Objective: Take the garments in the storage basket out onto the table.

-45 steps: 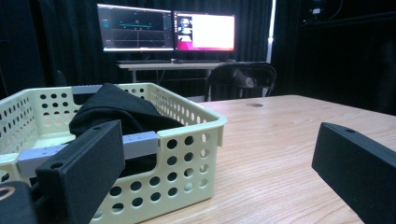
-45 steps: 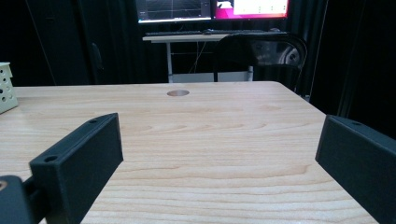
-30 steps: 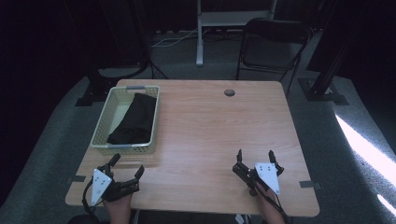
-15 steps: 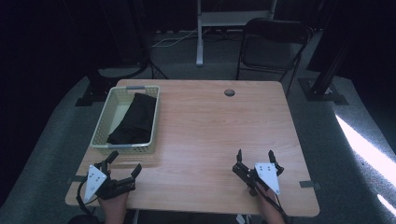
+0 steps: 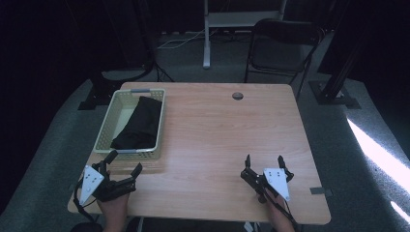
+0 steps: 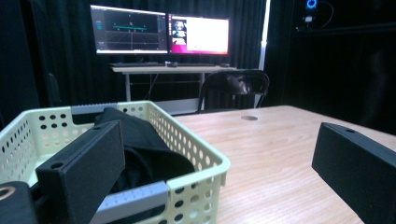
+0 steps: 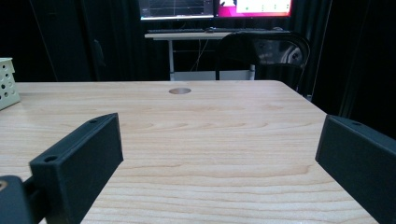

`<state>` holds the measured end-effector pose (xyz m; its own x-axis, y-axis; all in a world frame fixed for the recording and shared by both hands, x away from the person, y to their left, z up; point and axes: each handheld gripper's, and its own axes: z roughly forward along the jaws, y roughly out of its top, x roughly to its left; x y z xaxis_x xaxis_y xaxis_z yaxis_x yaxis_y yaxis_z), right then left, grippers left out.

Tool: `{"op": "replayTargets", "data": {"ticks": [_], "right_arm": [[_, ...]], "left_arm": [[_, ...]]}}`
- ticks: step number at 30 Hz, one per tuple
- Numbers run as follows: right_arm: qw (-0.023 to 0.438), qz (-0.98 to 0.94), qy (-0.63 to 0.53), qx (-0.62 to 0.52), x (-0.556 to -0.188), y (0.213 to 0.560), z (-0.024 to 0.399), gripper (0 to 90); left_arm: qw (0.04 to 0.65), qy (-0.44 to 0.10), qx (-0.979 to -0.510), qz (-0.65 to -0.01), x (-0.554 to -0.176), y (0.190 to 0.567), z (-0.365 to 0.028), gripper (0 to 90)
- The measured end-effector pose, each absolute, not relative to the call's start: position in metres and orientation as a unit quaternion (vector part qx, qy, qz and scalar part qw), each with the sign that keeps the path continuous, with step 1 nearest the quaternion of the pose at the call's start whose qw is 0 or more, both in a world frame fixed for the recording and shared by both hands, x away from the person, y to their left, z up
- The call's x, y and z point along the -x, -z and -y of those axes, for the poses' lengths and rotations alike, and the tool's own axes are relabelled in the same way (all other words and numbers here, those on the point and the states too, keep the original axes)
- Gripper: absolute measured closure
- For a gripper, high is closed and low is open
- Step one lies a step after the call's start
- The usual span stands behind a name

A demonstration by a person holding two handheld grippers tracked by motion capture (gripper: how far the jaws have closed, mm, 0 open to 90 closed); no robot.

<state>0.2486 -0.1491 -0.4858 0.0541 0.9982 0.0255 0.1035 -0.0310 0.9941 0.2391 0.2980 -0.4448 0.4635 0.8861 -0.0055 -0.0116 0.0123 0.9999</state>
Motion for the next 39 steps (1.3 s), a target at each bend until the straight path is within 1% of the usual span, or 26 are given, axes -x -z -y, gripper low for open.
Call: {"op": "replayTargets", "data": {"ticks": [8, 16, 23, 31, 39], "right_arm": [[0.479, -0.505, -0.467, -0.545, -0.249, 0.486, 0.149, 0.1], [0.48, -0.505, -0.467, -0.545, -0.249, 0.486, 0.149, 0.1], [0.48, -0.505, -0.467, -0.545, -0.248, 0.486, 0.149, 0.1], [0.476, -0.506, -0.466, -0.547, -0.249, 0.486, 0.149, 0.1], [0.478, -0.506, -0.467, -0.546, -0.249, 0.486, 0.149, 0.1]], "left_arm": [[0.605, -0.36, -0.599, -0.381, -0.243, 0.436, -0.306, 3.0], [0.596, -0.342, -0.613, -0.389, -0.251, 0.421, -0.308, 3.0], [0.597, -0.346, -0.615, -0.381, -0.255, 0.414, -0.305, 3.0], [0.599, -0.345, -0.608, -0.39, -0.261, 0.406, -0.309, 3.0], [0.592, -0.344, -0.614, -0.392, -0.269, 0.398, -0.312, 3.0]]}}
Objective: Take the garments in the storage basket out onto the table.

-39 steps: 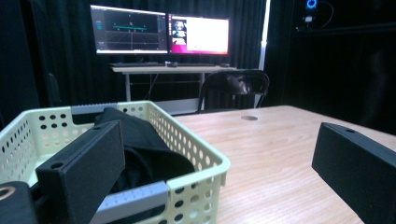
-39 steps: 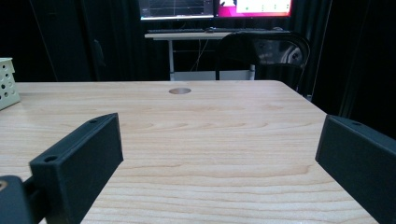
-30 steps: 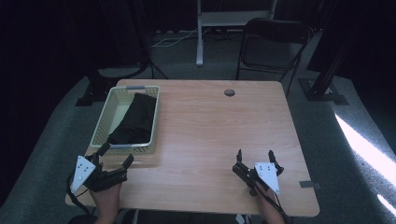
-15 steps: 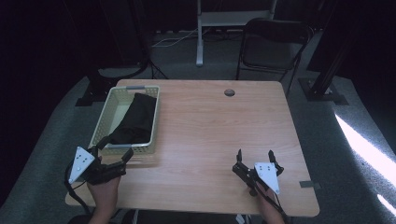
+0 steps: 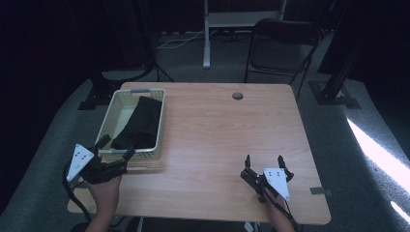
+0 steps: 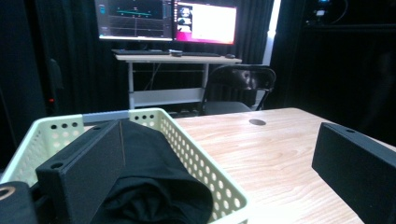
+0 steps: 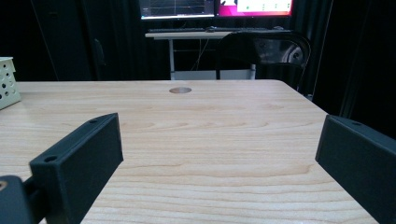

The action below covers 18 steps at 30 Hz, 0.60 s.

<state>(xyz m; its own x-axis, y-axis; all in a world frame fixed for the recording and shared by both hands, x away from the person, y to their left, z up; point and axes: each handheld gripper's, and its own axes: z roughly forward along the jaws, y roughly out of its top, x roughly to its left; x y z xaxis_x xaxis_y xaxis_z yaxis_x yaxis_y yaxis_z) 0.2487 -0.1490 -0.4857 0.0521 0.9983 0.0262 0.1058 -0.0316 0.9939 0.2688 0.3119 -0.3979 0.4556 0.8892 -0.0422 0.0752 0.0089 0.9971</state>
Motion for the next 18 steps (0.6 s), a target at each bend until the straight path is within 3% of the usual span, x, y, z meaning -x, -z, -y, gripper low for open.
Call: {"op": "replayTargets", "data": {"ticks": [18], "right_arm": [[0.48, -0.505, -0.468, -0.545, -0.248, 0.486, 0.149, 0.1]], "left_arm": [[0.556, -0.331, -0.642, -0.411, -0.296, 0.382, -0.306, 3.0]]}}
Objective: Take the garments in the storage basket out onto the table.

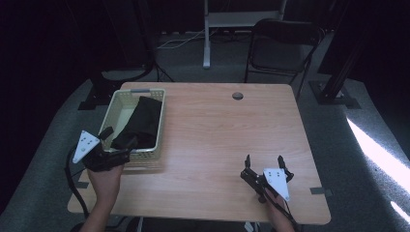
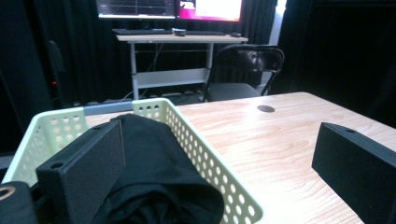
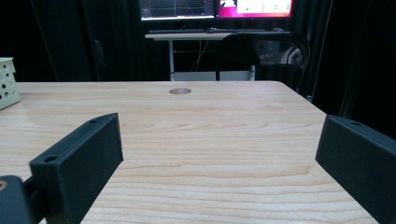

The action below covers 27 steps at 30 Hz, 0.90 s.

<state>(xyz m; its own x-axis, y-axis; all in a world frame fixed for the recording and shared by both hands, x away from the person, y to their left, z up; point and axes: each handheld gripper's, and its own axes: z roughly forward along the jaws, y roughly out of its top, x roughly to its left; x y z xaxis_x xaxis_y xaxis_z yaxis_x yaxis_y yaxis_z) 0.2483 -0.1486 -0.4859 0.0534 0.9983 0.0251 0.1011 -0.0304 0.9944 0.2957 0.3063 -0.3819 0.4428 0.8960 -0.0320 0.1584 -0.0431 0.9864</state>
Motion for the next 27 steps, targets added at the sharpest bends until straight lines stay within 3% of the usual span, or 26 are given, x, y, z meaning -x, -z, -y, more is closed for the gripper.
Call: {"op": "replayTargets", "data": {"ticks": [27], "right_arm": [[0.48, -0.505, -0.467, -0.545, -0.248, 0.486, 0.149, 0.0]], "left_arm": [[0.532, -0.315, -0.654, -0.435, -0.329, 0.361, -0.309, 3.0]]}}
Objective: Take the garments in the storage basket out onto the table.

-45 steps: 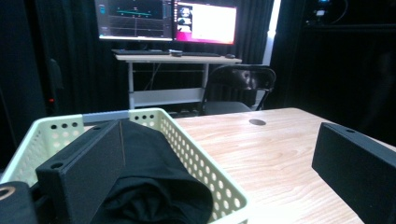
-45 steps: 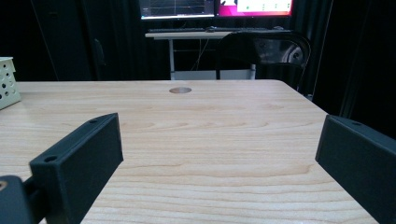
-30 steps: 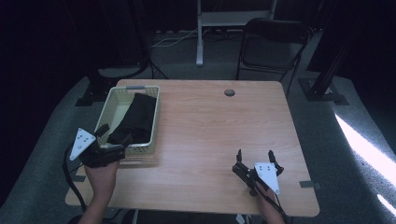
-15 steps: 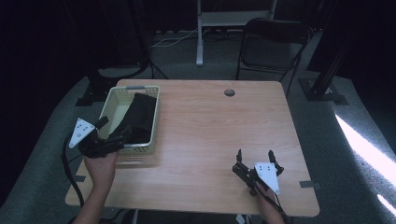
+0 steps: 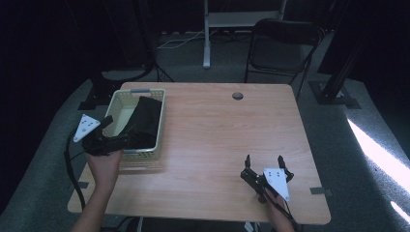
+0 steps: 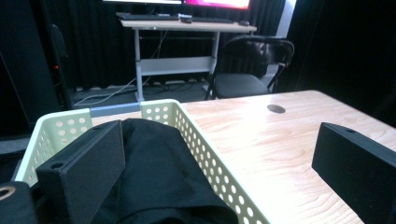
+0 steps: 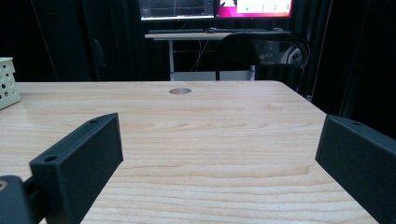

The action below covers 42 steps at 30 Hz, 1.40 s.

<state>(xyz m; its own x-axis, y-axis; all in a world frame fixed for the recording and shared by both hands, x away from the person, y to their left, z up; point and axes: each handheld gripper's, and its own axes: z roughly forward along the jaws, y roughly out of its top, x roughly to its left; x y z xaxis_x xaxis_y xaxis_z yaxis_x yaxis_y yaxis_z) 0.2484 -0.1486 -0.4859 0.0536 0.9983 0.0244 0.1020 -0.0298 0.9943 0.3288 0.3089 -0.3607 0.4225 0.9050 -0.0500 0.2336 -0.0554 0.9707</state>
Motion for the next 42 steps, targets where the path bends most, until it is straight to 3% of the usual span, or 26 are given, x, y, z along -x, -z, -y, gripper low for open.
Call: {"op": "replayTargets", "data": {"ticks": [42], "right_arm": [[0.478, -0.506, -0.467, -0.545, -0.249, 0.486, 0.149, 0.1]], "left_arm": [[0.472, -0.277, -0.695, -0.467, -0.386, 0.342, -0.305, 3.0]]}}
